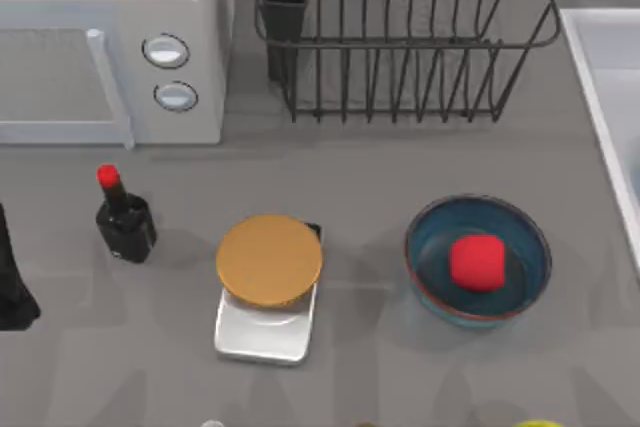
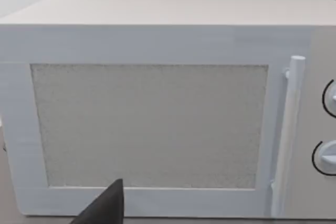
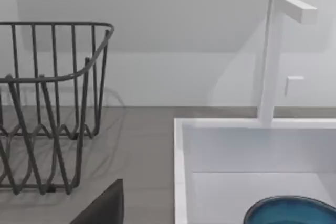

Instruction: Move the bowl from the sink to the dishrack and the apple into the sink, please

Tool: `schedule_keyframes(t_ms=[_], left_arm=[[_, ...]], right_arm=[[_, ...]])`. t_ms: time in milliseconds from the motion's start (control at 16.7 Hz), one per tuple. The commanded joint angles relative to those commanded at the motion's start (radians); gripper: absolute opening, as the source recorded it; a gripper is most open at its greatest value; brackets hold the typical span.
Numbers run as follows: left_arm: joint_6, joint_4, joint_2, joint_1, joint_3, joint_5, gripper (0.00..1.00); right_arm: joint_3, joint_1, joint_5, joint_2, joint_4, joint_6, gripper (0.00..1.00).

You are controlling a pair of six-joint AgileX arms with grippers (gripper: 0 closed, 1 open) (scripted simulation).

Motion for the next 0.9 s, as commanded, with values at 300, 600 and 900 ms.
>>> schedule_keyframes(t_ms=[300,600,900], left_arm=[[0.000,0.000,0.000,0.000,0.000,0.000,1.00],[0.000,0.000,0.000,0.000,0.000,0.000,1.00],[0.000,0.000,0.000,0.000,0.000,0.000,1.00]], right_arm=[[0.049,-0.008,-0.001,0.057,-0.026,-0.007,1.00],[0.298,-0.049,-0.003,0.336,-0.159,-0.045,1.00],[0.693,-0.114,-0.008,0.770,-0.370,-0.107,1.00]])
